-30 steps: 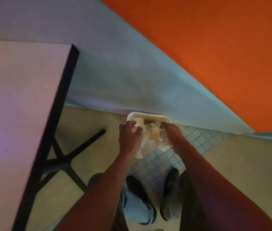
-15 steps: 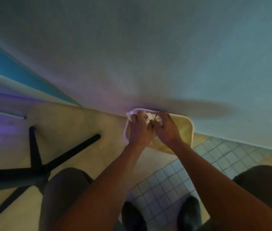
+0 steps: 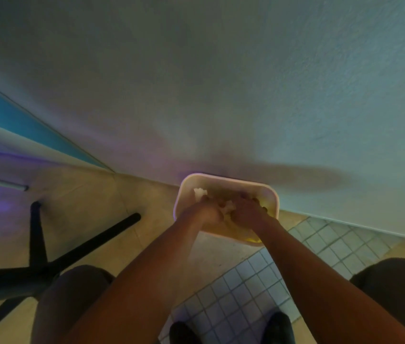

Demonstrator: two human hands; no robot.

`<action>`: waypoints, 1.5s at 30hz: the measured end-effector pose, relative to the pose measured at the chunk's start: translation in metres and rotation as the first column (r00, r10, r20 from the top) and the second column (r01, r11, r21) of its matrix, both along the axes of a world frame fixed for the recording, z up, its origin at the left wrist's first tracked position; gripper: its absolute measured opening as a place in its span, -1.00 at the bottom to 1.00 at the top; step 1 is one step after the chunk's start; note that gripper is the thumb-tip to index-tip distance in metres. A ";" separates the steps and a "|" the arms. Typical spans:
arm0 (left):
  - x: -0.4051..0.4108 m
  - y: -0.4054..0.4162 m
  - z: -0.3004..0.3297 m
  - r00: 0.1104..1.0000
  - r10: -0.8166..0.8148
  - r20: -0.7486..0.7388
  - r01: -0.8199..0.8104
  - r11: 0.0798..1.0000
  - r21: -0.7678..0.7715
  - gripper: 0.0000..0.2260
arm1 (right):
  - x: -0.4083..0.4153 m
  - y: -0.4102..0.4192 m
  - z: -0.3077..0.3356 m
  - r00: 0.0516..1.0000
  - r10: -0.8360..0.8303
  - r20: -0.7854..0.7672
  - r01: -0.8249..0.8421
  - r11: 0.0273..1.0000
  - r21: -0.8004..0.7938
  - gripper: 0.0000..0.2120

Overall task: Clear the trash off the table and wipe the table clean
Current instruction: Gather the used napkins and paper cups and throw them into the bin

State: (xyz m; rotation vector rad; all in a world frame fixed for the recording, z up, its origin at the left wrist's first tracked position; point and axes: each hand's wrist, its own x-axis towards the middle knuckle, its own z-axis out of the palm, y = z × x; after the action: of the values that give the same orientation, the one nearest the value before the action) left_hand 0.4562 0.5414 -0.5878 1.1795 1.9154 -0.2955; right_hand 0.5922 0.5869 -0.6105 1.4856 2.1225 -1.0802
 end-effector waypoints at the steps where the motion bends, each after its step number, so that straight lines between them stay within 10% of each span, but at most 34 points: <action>1: 0.000 0.005 -0.006 1.000 -0.005 0.007 0.005 1.000 -0.004 -0.52 | 0.000 0.001 -0.005 1.000 -0.003 0.001 0.003 1.000 -0.016 -0.45; 12: 0.015 0.009 -0.002 0.995 -0.084 0.045 0.080 0.993 0.087 -0.60 | 0.007 -0.003 0.003 0.998 -0.003 0.059 -0.003 0.996 0.094 -0.43; 36: 0.045 -0.138 0.474 0.966 0.197 0.166 -0.227 0.955 0.189 -0.45 | 0.051 -0.105 0.470 0.992 -0.073 -0.107 0.066 0.996 -0.063 -0.57; 45: 0.042 -0.189 0.593 0.895 0.391 0.217 -0.447 0.798 0.405 -0.51 | 0.042 -0.146 0.574 0.950 0.003 -0.311 -0.017 0.999 -0.041 -0.57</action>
State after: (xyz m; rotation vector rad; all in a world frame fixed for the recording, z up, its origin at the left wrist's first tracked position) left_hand 0.4983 0.3528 0.0055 0.9775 2.1321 0.4764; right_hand 0.6338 0.4410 -0.0363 1.3564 2.2905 -1.4285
